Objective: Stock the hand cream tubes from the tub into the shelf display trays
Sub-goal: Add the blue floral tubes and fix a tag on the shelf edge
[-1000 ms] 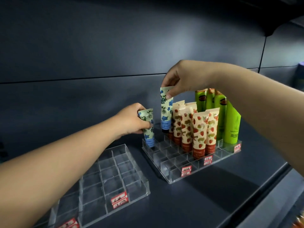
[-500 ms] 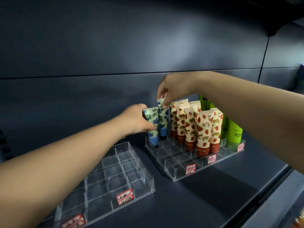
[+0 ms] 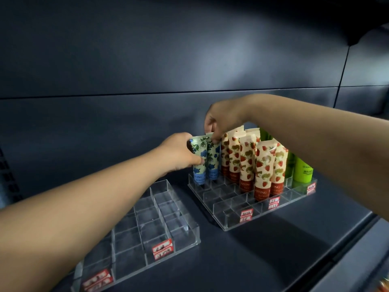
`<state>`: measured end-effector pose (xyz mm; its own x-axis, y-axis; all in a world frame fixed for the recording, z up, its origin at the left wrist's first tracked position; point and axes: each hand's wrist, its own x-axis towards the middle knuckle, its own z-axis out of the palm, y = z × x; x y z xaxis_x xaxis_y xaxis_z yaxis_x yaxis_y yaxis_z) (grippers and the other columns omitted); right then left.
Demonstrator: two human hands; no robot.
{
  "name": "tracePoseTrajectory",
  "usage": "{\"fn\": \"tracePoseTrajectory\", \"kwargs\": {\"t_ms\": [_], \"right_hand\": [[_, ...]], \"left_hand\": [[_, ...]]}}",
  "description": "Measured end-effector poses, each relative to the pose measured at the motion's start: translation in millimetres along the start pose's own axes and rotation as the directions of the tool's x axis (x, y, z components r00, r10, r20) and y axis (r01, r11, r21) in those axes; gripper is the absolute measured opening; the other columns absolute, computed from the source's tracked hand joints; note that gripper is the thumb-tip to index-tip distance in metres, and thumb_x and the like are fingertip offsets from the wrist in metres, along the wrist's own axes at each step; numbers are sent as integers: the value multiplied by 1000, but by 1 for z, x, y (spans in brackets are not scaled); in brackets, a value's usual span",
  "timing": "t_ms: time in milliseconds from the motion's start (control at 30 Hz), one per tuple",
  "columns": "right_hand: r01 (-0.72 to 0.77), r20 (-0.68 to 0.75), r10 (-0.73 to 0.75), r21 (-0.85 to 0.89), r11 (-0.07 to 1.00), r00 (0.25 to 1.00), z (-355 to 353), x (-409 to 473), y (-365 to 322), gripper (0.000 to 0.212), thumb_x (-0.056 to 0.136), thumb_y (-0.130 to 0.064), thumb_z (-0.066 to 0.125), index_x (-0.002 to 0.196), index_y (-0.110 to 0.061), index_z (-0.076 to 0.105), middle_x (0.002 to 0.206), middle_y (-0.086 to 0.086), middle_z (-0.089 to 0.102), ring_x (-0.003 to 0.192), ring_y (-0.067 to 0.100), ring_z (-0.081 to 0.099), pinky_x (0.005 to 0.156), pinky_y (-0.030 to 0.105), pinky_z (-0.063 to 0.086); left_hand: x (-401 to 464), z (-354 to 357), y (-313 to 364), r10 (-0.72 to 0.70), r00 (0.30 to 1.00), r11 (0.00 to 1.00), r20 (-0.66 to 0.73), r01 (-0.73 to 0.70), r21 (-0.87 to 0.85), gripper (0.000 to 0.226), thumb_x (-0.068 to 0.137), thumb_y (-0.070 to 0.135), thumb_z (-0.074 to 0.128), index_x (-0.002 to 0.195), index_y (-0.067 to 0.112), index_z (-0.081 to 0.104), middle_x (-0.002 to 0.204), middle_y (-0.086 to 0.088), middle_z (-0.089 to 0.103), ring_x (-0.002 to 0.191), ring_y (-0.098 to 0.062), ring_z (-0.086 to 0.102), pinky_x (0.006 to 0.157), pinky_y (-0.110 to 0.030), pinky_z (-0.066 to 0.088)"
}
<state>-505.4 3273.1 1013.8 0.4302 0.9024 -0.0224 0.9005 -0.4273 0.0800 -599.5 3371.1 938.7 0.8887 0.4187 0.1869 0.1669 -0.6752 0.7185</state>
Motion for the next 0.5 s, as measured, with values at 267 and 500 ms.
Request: {"fn": "tracePoseTrajectory", "kwargs": {"t_ms": [267, 500], "right_hand": [[-5, 14, 4, 79, 997, 1000, -1, -3, 6, 18, 81, -21, 68, 96, -21, 57, 77, -18, 50, 83, 7, 49, 72, 22, 39], [-16, -44, 22, 121, 992, 999, -6, -11, 15, 24, 83, -22, 65, 106, -16, 63, 86, -14, 57, 82, 4, 53, 75, 18, 41]], "left_hand": [[-3, -1, 3, -20, 1000, 996, 12, 21, -82, 27, 73, 2, 73, 77, 17, 51, 77, -2, 57, 78, -19, 59, 83, -39, 55], [-5, -2, 3, -63, 998, 991, 15, 64, -114, 25, 76, 4, 71, 88, 15, 53, 93, -6, 58, 89, -20, 57, 80, -33, 55]]}}
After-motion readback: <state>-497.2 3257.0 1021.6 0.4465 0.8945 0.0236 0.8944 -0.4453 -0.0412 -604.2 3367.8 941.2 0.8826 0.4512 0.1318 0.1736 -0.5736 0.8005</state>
